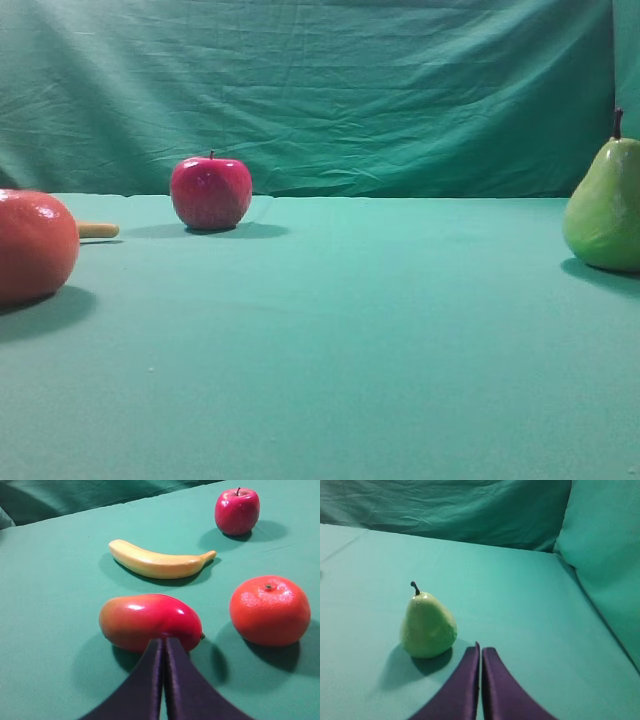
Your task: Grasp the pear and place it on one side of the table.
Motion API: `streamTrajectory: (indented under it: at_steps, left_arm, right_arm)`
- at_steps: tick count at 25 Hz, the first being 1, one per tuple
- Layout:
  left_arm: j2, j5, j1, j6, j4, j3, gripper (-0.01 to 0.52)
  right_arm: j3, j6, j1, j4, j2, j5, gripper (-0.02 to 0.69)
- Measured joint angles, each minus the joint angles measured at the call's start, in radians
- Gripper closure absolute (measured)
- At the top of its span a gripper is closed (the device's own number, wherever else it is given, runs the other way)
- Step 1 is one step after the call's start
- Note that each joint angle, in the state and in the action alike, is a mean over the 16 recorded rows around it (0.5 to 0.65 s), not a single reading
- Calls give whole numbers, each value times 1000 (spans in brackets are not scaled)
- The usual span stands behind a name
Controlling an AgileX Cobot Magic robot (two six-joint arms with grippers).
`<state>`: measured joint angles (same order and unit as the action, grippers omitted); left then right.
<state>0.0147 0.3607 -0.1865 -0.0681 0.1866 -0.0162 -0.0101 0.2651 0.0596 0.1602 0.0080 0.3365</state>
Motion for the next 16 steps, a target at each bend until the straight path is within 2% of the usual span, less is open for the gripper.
streamTrajectory:
  at_steps: [16]
  left_arm:
    - [0,0,0,0,0,0,514]
  right_arm:
    - [-16,0,-1,-13,-18,56,665]
